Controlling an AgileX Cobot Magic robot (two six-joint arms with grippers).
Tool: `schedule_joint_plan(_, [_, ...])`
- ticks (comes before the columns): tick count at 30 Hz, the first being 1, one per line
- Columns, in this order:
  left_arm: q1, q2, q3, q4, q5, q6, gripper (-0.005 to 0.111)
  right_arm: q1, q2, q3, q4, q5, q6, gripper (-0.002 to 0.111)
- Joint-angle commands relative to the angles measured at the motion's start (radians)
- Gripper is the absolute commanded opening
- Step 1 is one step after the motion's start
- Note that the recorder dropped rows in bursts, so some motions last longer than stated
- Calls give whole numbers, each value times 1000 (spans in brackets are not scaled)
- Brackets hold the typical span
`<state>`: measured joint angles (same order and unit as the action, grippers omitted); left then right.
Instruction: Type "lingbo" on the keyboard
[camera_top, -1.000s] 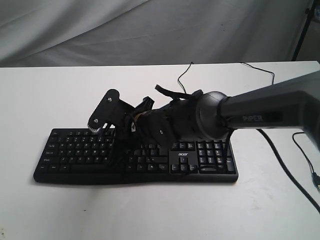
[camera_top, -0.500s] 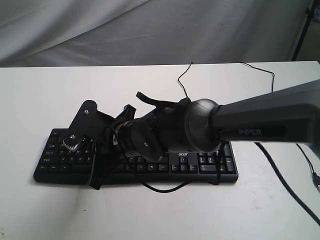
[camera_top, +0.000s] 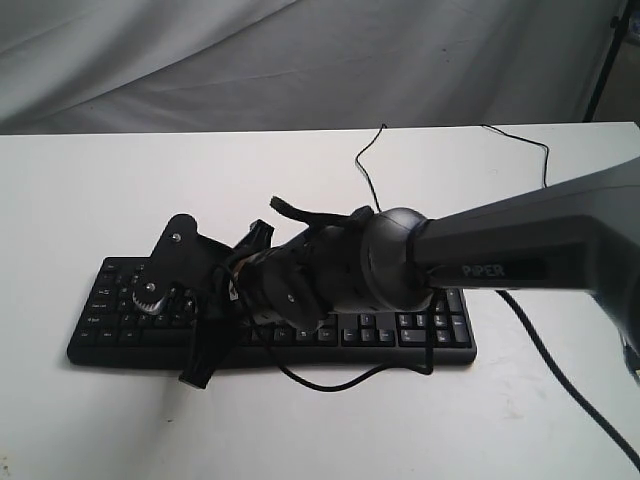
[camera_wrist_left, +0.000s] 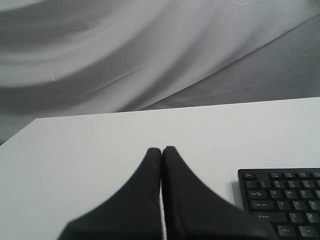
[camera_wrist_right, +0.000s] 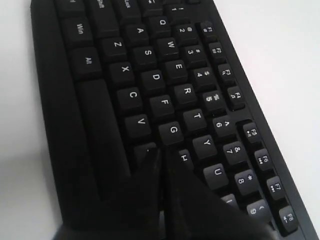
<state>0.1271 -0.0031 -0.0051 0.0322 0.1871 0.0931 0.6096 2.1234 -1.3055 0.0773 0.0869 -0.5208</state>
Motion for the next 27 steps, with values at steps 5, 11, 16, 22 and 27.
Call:
schedule_joint_plan(5, [-4, 3, 5, -1, -4, -3, 1, -3, 12, 0, -8, -30, 8, 0])
schedule_joint_plan(11, [-4, 3, 5, -1, -4, -3, 1, -7, 12, 0, -8, -35, 13, 0])
schedule_joint_plan(16, [-4, 3, 5, -1, -4, -3, 1, -7, 12, 0, -8, -35, 13, 0])
schedule_joint_plan(22, [-4, 3, 5, -1, -4, -3, 1, -7, 19, 0, -6, -35, 13, 0])
schedule_joint_plan(27, [-4, 3, 5, -1, -4, -3, 1, -11, 53, 0, -4, -33, 13, 0])
